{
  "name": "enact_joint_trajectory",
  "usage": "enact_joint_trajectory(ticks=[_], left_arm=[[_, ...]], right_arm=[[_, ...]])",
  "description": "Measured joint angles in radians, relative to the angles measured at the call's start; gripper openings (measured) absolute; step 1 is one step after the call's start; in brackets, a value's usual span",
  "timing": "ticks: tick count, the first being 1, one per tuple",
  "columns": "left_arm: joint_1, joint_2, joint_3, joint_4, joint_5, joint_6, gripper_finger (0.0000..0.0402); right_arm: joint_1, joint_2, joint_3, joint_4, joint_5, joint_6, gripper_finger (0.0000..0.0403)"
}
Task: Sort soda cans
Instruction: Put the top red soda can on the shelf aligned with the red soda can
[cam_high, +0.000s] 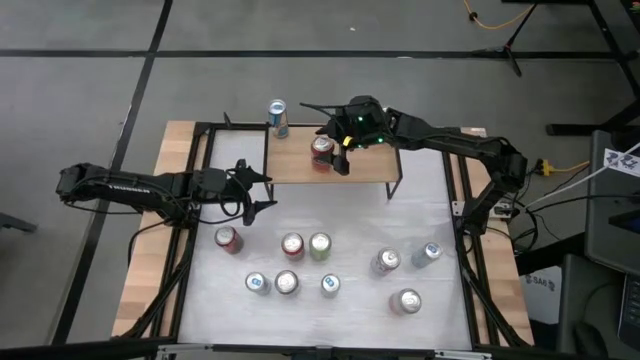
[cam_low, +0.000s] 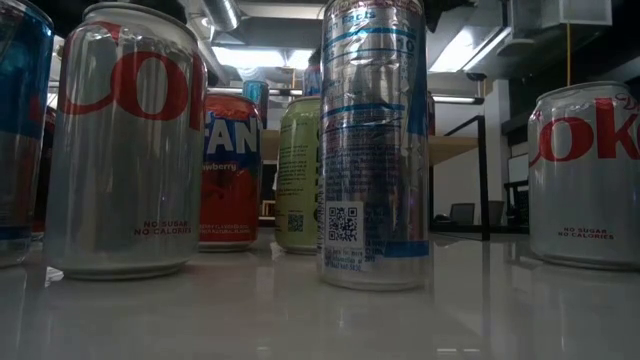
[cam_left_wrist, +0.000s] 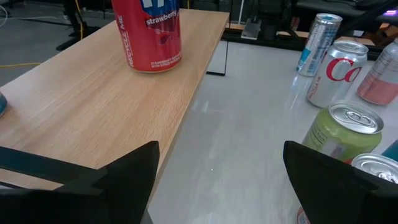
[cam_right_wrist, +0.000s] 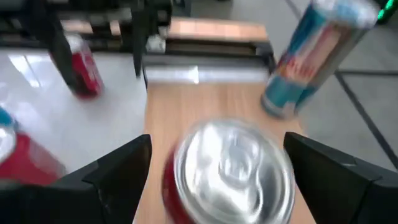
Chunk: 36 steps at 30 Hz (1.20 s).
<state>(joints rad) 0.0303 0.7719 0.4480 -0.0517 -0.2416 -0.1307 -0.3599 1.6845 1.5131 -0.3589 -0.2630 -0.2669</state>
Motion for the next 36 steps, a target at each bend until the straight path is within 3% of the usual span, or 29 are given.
enact_joint_trajectory(ticks=[10,17,30,36], left_arm=[[0.0,0.0,0.0,0.001,0.0,0.0,0.0334],[0.0,0.0,0.0,0.001,0.0,-0.001,0.0334],[0.0,0.0,0.0,0.001,0.0,-0.002,0.0334],[0.0,0.0,0.0,0.001,0.0,-0.025,0.0334]], right_arm=[[0.008,0.022,0.0,-0.075,-0.013,-0.002,0.0349],[0.014,0.022,0.0,-0.071,-0.027,0.0,0.0277],[0.014,-0.09,-0.009,-0.283,-0.078,0.008,0.0276],[0.014,-0.188,-0.091,-0.299,-0.038,0.008,0.0276]])
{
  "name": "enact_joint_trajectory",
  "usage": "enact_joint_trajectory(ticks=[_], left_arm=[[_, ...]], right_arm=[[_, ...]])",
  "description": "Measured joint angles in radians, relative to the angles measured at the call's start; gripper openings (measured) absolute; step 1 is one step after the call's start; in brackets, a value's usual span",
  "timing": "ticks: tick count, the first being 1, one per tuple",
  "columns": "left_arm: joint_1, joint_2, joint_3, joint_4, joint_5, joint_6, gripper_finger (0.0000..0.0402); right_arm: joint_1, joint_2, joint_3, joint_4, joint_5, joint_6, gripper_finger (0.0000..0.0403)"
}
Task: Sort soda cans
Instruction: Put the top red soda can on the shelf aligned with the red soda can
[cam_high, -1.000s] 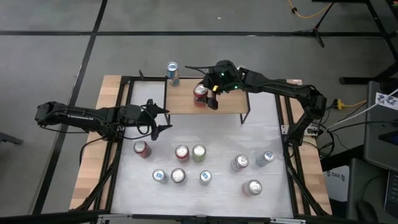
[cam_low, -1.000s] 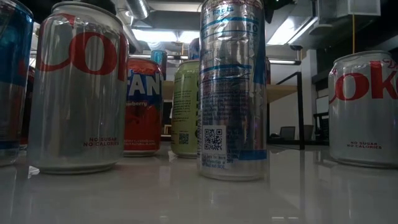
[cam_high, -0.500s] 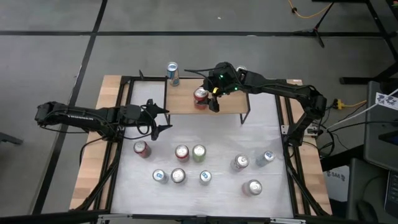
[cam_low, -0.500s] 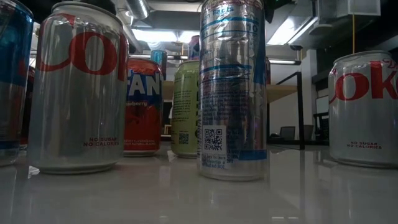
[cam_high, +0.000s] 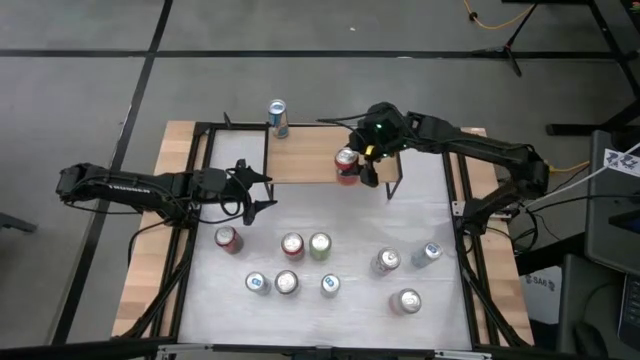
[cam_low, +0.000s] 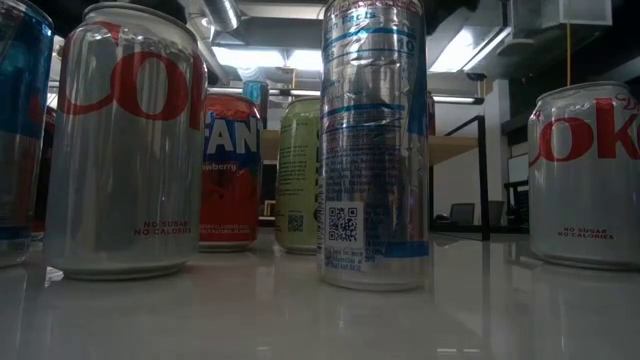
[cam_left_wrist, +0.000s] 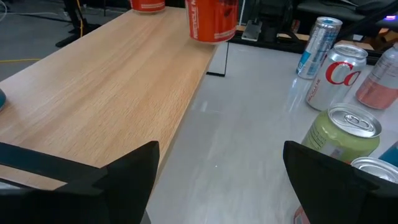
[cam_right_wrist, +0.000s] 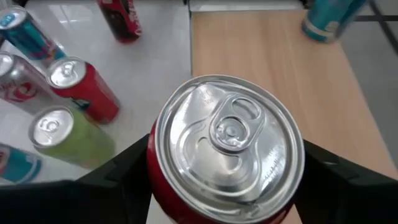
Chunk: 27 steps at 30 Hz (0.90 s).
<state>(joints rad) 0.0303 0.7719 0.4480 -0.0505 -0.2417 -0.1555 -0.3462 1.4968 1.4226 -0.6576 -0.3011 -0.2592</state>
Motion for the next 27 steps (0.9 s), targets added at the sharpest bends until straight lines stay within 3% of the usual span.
enact_joint_trajectory(ticks=[15,27], left_arm=[[0.0,0.0,0.0,0.0,0.0,0.0,0.0334],[0.0,0.0,0.0,0.0,0.0,0.0,0.0334]], right_arm=[[-0.001,-0.292,-0.241,0.006,0.216,0.019,0.0276],[-0.108,-0.352,-0.333,0.016,0.237,0.037,0.0283]])
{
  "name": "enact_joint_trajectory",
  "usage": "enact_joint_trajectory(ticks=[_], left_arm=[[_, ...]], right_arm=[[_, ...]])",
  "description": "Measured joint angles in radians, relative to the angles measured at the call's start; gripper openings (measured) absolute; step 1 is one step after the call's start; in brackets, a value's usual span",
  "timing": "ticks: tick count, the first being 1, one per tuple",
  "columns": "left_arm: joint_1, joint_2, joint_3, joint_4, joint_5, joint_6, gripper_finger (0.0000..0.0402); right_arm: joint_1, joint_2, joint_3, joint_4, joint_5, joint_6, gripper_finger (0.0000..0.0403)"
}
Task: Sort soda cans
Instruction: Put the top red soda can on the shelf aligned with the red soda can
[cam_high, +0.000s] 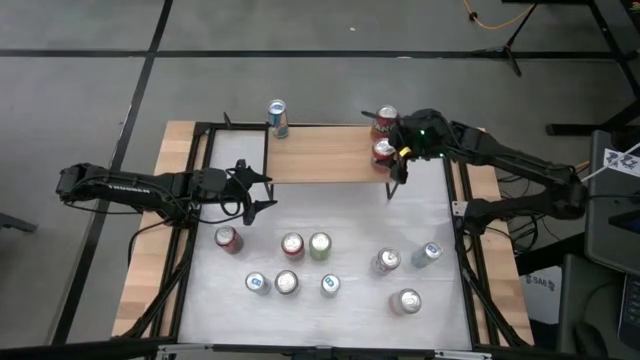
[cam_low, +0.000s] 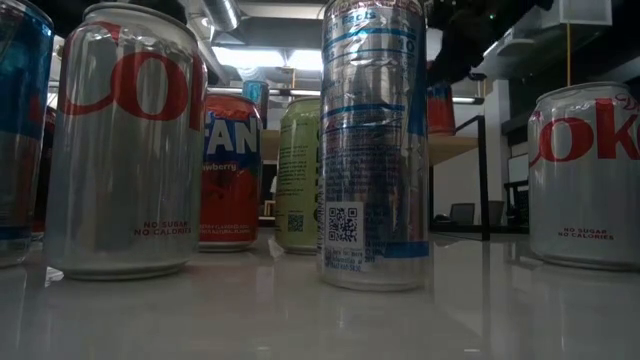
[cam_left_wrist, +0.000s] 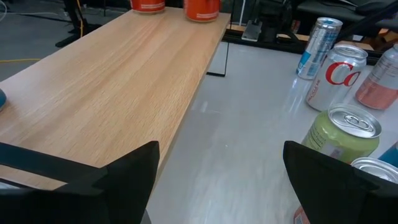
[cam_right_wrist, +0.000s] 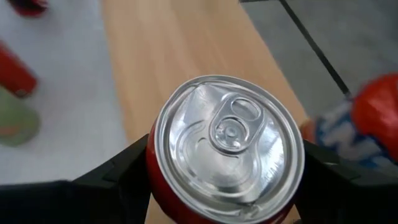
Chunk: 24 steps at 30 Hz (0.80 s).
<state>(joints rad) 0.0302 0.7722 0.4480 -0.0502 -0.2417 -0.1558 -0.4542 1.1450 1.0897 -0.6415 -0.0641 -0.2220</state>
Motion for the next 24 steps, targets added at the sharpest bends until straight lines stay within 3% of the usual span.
enact_joint_trajectory(ticks=[5,12,24], left_arm=[[0.0,0.0,0.0,0.0,0.0,0.0,0.0334],[0.0,0.0,0.0,0.0,0.0,0.0,0.0334],[0.0,0.0,0.0,0.0,0.0,0.0,0.0334]], right_arm=[[-0.053,0.0,-0.003,0.002,-0.065,-0.011,0.0288],[-0.078,0.0,-0.003,-0.007,-0.077,-0.047,0.029],[-0.077,0.002,-0.005,-0.019,-0.06,-0.081,0.034]])
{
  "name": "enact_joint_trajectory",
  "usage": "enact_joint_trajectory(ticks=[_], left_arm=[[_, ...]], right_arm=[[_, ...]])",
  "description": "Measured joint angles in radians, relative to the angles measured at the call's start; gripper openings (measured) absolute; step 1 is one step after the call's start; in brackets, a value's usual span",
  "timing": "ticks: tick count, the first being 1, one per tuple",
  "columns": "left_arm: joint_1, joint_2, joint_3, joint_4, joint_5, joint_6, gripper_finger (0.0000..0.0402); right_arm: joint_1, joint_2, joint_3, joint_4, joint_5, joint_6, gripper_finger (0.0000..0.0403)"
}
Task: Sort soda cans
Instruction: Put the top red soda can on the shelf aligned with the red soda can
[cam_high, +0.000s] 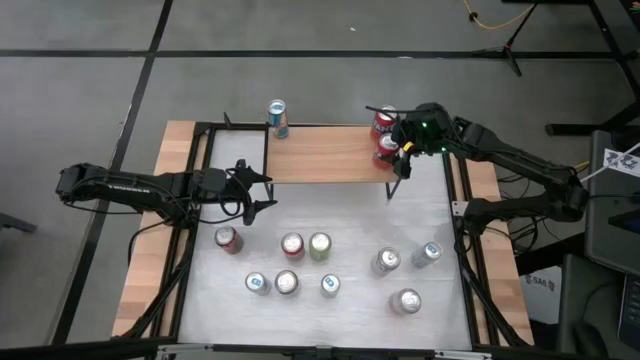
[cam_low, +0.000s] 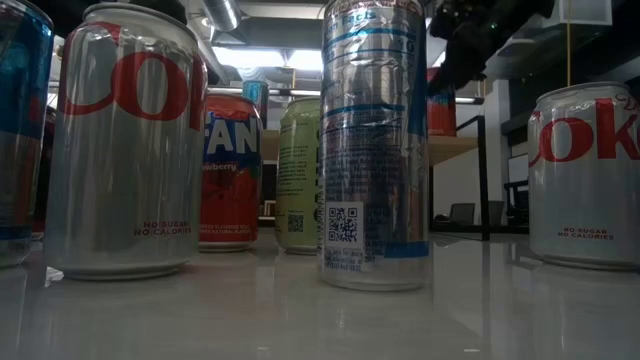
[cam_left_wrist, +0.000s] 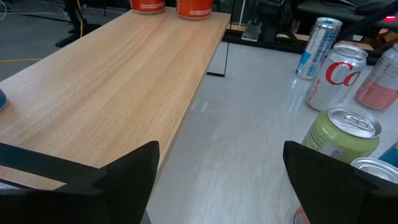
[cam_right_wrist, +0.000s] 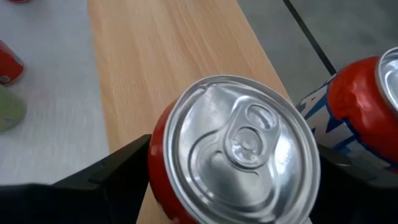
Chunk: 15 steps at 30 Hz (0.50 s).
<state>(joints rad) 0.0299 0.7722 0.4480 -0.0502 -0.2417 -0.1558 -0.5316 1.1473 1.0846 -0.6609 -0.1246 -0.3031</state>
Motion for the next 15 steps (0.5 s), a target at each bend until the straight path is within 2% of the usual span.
enact_joint_trajectory(ticks=[7,15], left_arm=[[0.0,0.0,0.0,0.0,0.0,0.0,0.0334],[0.0,0.0,0.0,0.0,0.0,0.0,0.0334]], right_arm=[[0.001,0.0,0.0,0.001,0.046,0.002,0.0343],[0.001,0.002,0.048,-0.046,0.038,0.007,0.0344]])
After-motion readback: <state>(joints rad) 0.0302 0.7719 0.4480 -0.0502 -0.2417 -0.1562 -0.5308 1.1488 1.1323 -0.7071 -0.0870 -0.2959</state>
